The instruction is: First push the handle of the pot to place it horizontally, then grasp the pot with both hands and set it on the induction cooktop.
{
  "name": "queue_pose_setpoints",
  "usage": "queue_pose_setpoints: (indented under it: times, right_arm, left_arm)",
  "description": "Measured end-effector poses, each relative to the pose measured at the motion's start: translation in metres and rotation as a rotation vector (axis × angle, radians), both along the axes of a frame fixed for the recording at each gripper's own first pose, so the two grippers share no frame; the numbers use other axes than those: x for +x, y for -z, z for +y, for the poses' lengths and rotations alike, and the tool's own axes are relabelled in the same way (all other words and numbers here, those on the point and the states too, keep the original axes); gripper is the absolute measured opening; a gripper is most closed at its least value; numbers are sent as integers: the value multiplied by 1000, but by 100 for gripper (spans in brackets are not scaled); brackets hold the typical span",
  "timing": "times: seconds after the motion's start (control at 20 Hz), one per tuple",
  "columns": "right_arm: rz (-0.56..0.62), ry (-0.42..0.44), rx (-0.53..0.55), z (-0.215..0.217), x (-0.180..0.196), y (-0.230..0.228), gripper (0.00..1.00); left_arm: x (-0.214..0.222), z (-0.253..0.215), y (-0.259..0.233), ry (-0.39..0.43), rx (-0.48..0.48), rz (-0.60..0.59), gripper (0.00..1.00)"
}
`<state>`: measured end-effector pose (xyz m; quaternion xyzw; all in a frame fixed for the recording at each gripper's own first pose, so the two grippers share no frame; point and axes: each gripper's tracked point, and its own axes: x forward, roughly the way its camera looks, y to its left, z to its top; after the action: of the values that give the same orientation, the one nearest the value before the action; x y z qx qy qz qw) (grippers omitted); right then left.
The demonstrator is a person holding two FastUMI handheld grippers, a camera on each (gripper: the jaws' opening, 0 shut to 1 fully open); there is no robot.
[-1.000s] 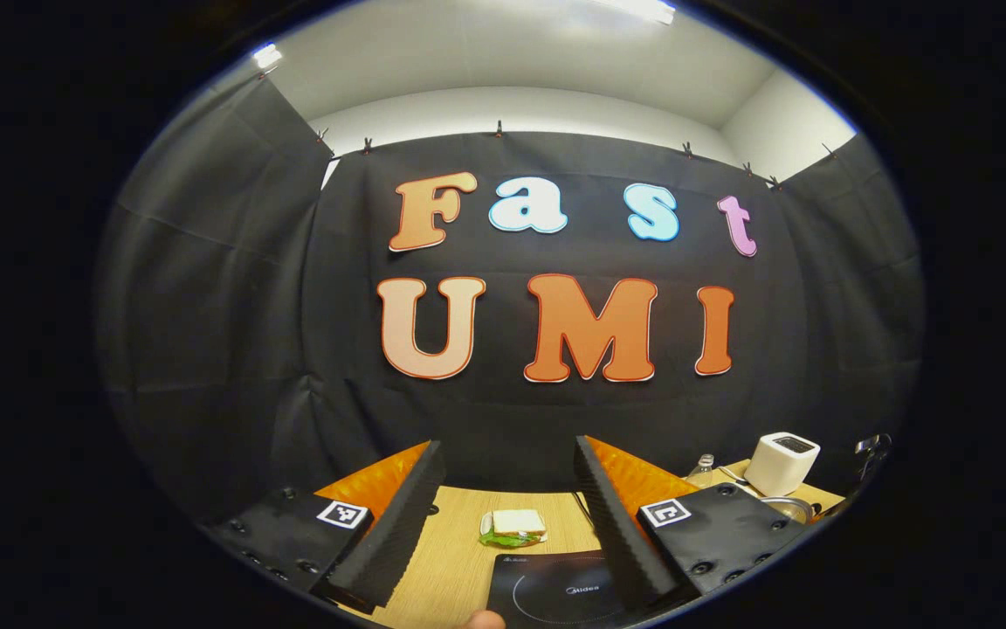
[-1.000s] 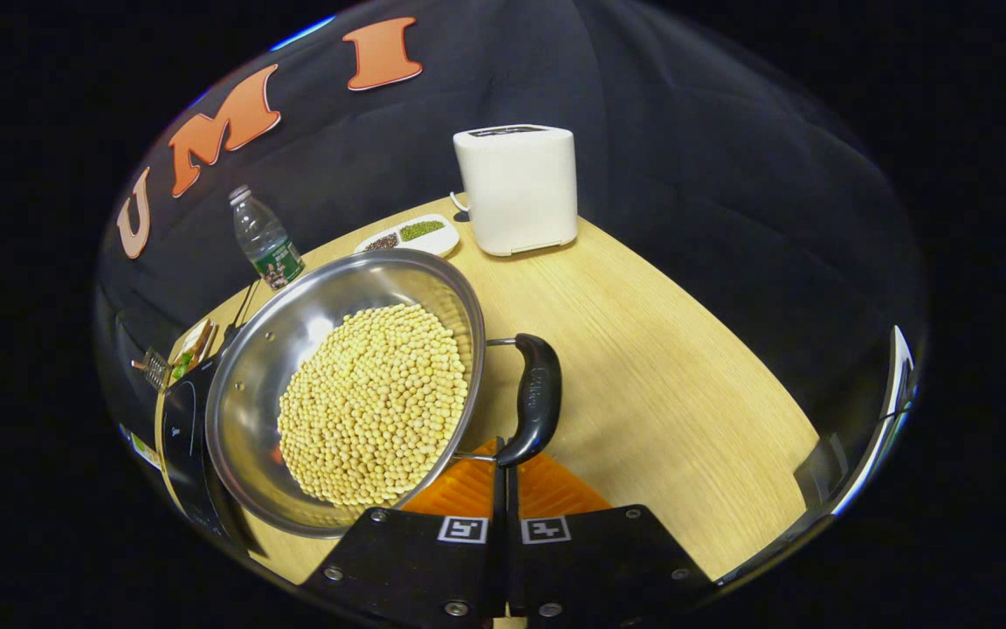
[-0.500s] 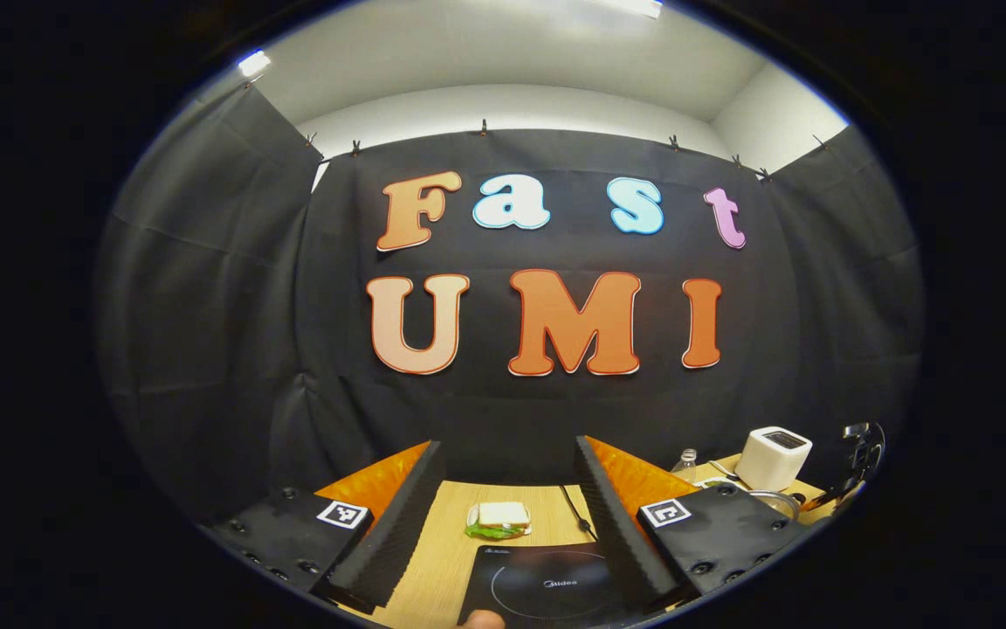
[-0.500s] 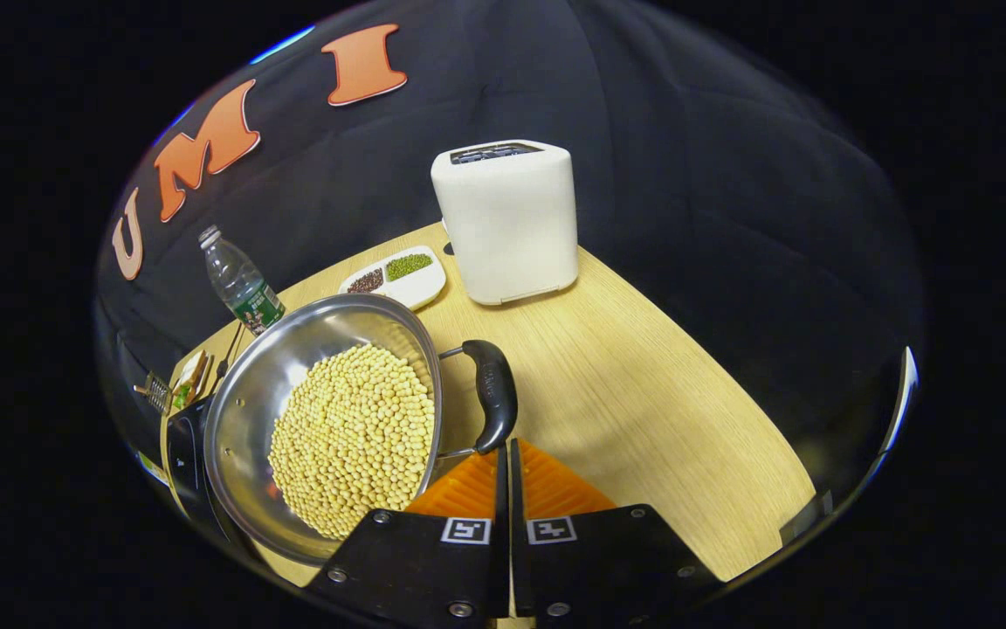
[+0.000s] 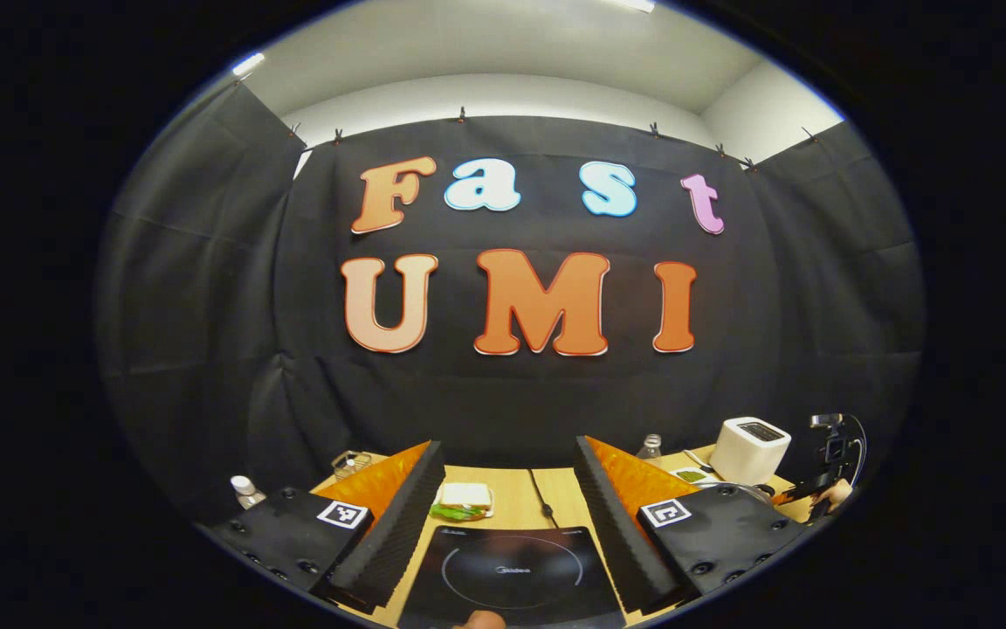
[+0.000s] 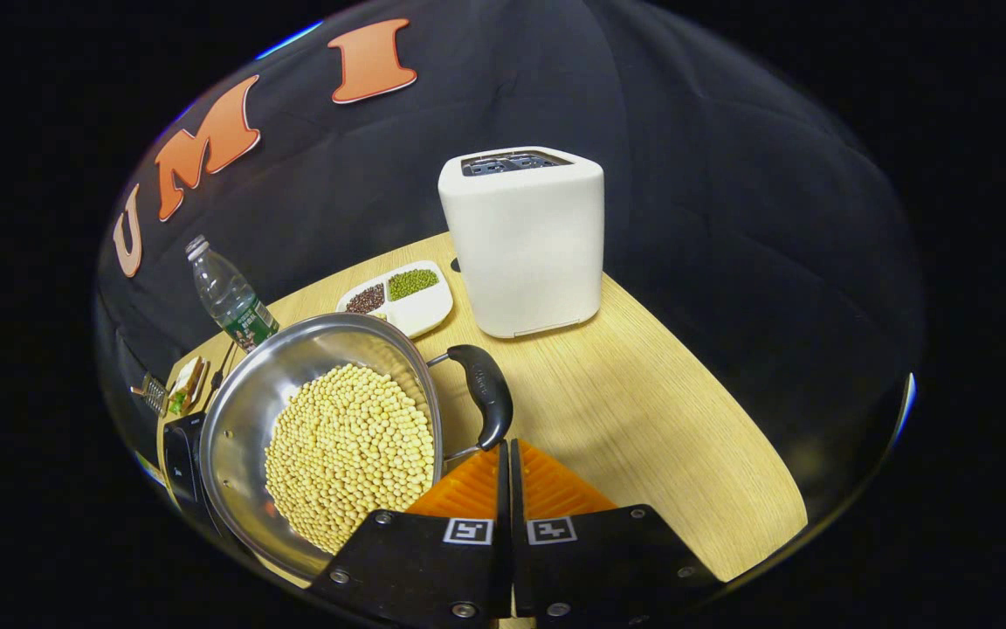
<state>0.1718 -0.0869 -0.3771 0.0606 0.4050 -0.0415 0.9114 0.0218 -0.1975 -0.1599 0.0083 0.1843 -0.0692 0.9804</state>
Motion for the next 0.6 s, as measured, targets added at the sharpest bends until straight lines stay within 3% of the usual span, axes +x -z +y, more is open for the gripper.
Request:
queue_pose_setpoints:
  times: [0.15,0.3,0.4,0.5,0.6]
  right_arm:
    - [-70,40,-71,-24,2,-22,0]
    - [-163,39,-29,-21,-2,-57,2]
    - [-216,3,-18,-14,-4,-74,16]
    - [-255,-42,-39,-8,-3,-85,40]
    - [-298,-87,-74,-2,1,-94,56]
  left_arm:
    - [-2,-36,22,30,-16,21,99]
    - [-6,-77,51,78,-44,51,98]
    - [-9,-104,77,109,-65,93,98]
    - [-11,-128,102,137,-83,138,98]
    - [-10,-145,130,153,-90,183,98]
